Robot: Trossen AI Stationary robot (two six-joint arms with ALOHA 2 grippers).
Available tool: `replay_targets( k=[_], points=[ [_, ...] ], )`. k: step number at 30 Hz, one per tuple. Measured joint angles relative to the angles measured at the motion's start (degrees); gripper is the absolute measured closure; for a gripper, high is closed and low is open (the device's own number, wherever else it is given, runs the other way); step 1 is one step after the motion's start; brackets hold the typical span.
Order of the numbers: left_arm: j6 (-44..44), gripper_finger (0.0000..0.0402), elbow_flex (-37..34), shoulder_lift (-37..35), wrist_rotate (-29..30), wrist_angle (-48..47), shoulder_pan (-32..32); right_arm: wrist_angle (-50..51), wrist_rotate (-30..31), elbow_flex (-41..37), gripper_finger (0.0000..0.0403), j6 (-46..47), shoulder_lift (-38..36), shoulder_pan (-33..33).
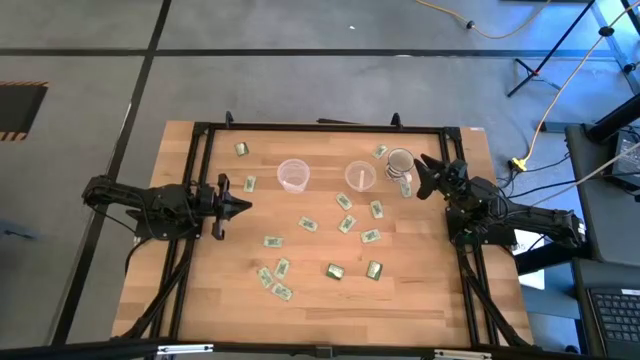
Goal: Pick and place Stevia / Truvia into bins
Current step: Put the green truvia packet into the small transparent container
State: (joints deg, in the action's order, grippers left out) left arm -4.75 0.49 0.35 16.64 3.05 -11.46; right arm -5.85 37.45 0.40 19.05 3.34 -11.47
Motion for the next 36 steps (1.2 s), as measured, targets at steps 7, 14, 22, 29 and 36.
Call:
replay_targets(
  k=[7, 14, 22, 29, 36],
  points=[
    [0.00, 0.0395, 0.00, 0.01, 0.36, 0.02, -0.02, 0.04, 0.00, 0.01, 0.0219, 0.00, 0.00, -0.01],
    [0.01, 0.0395, -0.01, 0.01, 0.36, 0.04, -0.02, 0.08, 0.00, 0.00, 0.0219, 0.22, 0.01, -0.01],
    [7.77, 0.0395, 0.00, 0.01, 8.30, 0.69, -0.02, 0.09, 0.00, 0.00, 0.0219, 0.22, 0.01, -0.01],
    [16.72, 0.0385, 0.00, 2.57, 16.11, 1.07, -0.02, 0.09, 0.00, 0.00, 0.0219, 0.22, 0.01, -0.01],
    [19.06, 0.0357, 0.00, 6.36, 19.54, 1.07, -0.02, -0.77, 0.00, 0.00, 0.0219, 0.13, -0.01, 0.00]
  ],
)
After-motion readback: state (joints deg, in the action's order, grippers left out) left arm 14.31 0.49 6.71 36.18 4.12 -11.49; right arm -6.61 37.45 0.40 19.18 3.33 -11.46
